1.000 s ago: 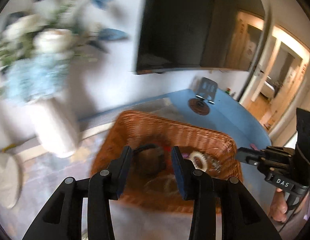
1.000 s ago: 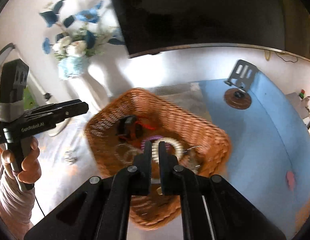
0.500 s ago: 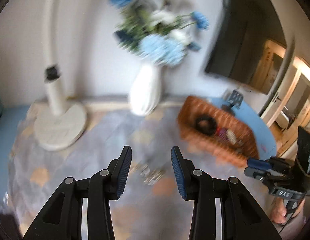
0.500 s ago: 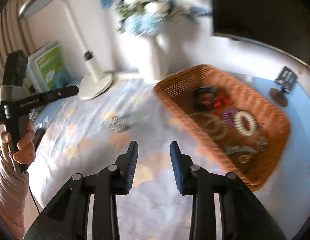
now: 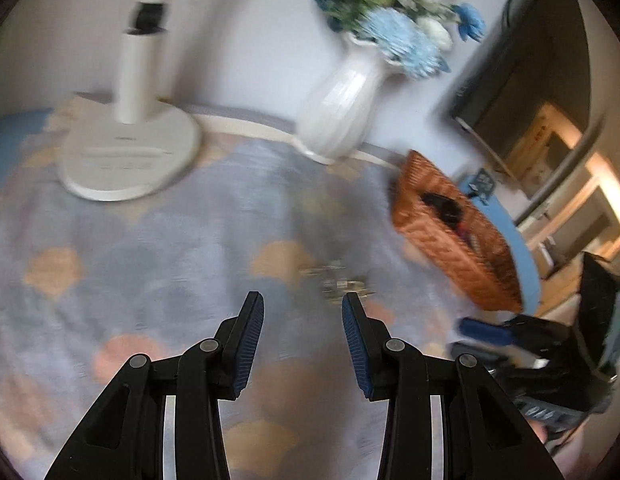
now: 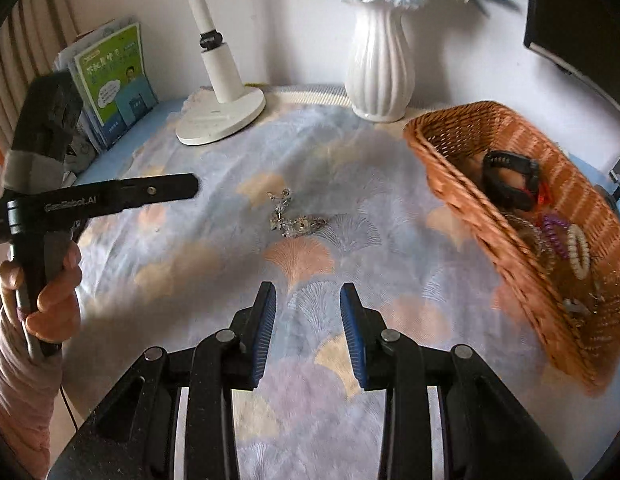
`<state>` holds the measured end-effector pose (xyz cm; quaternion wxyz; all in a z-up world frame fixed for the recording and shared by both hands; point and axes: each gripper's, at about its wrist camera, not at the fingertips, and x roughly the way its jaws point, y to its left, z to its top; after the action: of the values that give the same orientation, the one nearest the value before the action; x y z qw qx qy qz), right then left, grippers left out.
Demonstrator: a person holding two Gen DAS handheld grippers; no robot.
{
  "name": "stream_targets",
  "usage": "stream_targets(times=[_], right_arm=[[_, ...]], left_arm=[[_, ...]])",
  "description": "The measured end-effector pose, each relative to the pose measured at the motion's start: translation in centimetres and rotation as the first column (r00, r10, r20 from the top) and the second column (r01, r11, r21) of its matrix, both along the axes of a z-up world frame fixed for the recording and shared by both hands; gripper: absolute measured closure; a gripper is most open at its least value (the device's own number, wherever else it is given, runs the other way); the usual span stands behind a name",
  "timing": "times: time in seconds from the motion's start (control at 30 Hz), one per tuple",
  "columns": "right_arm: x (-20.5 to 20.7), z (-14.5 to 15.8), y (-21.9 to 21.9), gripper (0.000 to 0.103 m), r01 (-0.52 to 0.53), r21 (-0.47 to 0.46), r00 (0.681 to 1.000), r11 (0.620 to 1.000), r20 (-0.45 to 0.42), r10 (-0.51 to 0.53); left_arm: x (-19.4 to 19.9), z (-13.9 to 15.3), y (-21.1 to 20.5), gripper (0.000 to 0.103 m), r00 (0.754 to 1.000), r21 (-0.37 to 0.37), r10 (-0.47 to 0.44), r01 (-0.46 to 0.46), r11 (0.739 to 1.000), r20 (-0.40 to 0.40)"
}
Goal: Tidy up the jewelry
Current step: 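Move both open tools back over the cloth toward the silver charm bracelet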
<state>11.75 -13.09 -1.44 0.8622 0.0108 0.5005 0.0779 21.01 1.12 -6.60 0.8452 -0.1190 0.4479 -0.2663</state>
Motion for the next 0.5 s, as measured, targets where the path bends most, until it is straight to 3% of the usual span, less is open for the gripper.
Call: stream_targets(times=[0.07,0.27,0.43,0.5], right_arm=[[0.6,-0.5,0.0,0.067,0.007,0.005,1.000,1.000,-0.009,-0.007],[2.1,-1.7,-0.3,0.067,0.001,0.000,1.000,1.000,-0.031,-0.001],[3.0,-1.8,-0.7,0.067,-0.015,0.019,1.000,1.000,-0.020,0.015],[3.5,-1.7,-0.4,0.067,-0.032,0.026,0.999,0.999,-0.010,0.032]], left_arm=[[0.5,-0.3,-2.3,0.061,0.999,0.006,-0.041,0.041,0.999,-0.025],[2.1,-1.7,-7.1,0.061,0.997,0.122,-0.068,0.073,0.990,-0.043],[3.1,-3.2,-8.1,0.061,0.997,0.173,-0.027,0.038,0.984,-0.067],[3.5,-3.5,-7.9,0.061,0.997,0.160,-0.018,0.029,0.987,-0.071]])
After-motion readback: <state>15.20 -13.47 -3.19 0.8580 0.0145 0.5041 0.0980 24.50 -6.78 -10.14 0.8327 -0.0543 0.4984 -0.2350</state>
